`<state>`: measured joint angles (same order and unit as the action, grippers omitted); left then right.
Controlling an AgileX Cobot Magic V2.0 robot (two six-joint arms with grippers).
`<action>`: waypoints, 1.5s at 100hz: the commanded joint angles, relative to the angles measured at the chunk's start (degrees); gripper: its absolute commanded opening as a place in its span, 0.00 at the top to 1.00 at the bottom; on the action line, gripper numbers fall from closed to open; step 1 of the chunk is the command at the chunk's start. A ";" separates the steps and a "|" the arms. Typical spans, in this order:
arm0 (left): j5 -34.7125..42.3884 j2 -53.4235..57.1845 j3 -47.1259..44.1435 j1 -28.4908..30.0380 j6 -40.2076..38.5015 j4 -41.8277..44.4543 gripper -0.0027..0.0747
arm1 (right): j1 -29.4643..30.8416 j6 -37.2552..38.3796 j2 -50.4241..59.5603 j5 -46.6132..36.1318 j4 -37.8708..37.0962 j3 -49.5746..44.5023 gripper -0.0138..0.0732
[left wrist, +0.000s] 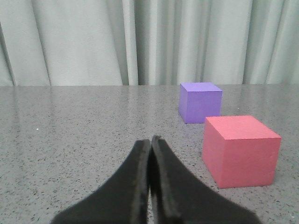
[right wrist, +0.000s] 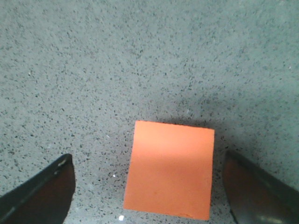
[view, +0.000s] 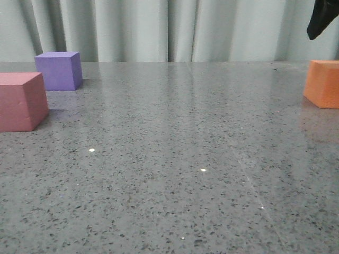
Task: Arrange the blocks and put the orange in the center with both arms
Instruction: 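Lower the right gripper and grasp the orange cube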
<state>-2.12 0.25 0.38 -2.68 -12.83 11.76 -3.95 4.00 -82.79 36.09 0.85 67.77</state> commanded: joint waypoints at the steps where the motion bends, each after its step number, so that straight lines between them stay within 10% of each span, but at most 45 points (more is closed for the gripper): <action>1: 4.39 1.86 -3.23 -0.31 -0.07 -0.39 0.99 | 0.41 -0.22 0.97 -3.57 -0.85 2.05 0.11; 109: 4.39 1.86 -3.23 -0.31 -0.07 -0.39 0.99 | 2.40 0.02 -7.20 -2.21 0.09 2.17 0.12; 136: 4.39 1.86 -3.23 -0.31 -0.07 -0.39 0.99 | 2.40 0.02 -7.36 -2.02 0.68 3.02 0.54; 150: 4.39 1.86 -3.23 -0.31 -0.07 -0.39 0.99 | 2.10 0.02 -7.28 3.02 4.28 6.83 0.56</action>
<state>-2.12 0.25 0.38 -2.68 -12.79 11.76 -1.81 4.13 -92.34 38.34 2.68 70.34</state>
